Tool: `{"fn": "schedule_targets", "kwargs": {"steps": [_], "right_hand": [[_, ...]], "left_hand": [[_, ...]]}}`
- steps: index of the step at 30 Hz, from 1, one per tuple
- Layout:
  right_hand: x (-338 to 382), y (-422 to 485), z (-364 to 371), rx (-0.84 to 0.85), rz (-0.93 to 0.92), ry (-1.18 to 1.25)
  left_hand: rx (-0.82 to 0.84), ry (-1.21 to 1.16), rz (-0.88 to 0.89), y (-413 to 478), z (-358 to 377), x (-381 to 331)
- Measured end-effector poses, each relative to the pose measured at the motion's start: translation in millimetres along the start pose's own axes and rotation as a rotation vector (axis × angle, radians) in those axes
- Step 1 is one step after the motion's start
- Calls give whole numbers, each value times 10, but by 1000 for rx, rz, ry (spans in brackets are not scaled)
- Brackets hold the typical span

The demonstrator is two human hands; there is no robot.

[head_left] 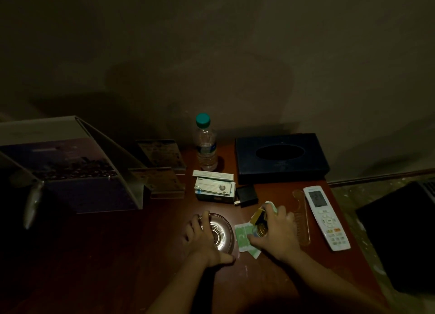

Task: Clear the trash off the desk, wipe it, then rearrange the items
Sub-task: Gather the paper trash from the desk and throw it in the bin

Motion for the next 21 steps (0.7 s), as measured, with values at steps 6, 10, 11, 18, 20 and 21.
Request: {"fn": "schedule_targets", "kwargs": {"steps": [6,10,11,18,20,21], "right_hand": [[-49,-188,48,-55,20,194],[-162,-323,42,-48,99,297],[-185,-345,13,-49,102,307],[-340,-271,-387,-98,72,448],[-355,-229,-459,-71,32,487],[-338,-227,-475,-41,-10,479]], "left_hand": [[-61,-26,17,-6,-20,-6],[-125,-80,-10,-113,-46,-4],[-128,-103,-35,-146,-33,18],[-196,-119,-108,-412,-59,87],[-238,-152,-119,-482,-96,58],[-259,-165,-124,-527,-106,34]]}}
Point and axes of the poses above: each hand's wrist, its own y-axis towards the middle knuckle, its own z-axis out of the palm, x = y × z, the point moved 7 cm from there along y, towards the middle knuckle, and after that the axes turned 8 degrees about -y, right-handed, at the moved point
